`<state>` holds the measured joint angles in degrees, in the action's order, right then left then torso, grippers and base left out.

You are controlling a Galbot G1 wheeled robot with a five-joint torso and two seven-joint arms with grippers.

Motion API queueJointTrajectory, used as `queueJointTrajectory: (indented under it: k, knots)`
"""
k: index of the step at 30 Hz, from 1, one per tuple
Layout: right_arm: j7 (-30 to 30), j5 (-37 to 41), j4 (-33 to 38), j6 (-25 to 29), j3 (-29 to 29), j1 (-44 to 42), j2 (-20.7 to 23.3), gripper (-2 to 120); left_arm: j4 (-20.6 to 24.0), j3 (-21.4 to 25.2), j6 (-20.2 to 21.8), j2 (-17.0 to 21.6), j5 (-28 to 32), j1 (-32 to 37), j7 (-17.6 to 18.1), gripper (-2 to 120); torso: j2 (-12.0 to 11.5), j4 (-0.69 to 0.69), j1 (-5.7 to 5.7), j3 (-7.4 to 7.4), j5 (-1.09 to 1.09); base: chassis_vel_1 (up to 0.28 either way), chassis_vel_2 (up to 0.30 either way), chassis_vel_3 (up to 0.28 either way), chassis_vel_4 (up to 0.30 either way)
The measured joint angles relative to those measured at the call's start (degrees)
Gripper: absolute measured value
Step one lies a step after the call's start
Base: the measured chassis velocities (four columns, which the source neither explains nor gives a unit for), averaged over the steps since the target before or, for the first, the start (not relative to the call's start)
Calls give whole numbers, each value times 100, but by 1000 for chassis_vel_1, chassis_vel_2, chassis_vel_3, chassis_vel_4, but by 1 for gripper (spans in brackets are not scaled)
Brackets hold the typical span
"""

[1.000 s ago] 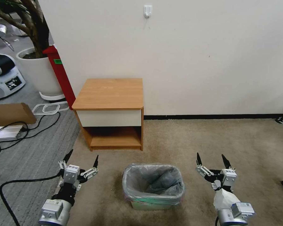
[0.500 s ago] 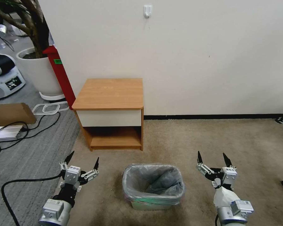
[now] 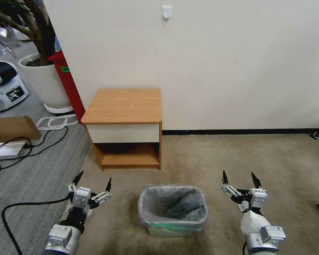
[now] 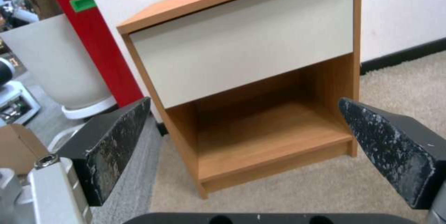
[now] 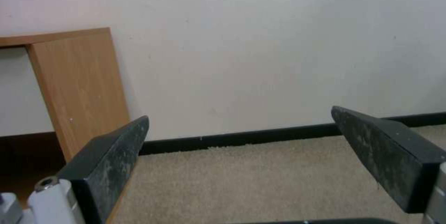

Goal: Pick up the garbage bag from the table and place it over the trash can.

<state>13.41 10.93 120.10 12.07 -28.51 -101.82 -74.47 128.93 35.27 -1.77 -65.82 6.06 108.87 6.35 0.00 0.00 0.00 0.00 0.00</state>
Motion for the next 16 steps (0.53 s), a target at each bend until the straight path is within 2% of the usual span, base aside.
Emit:
queueJointTrajectory:
  k: [16]
  knots:
    - [0, 1, 3, -2, 0, 0, 1, 100, 0, -5, 1, 0, 5, -1, 6, 100, 0, 0, 0, 0, 0, 0, 0, 0, 0]
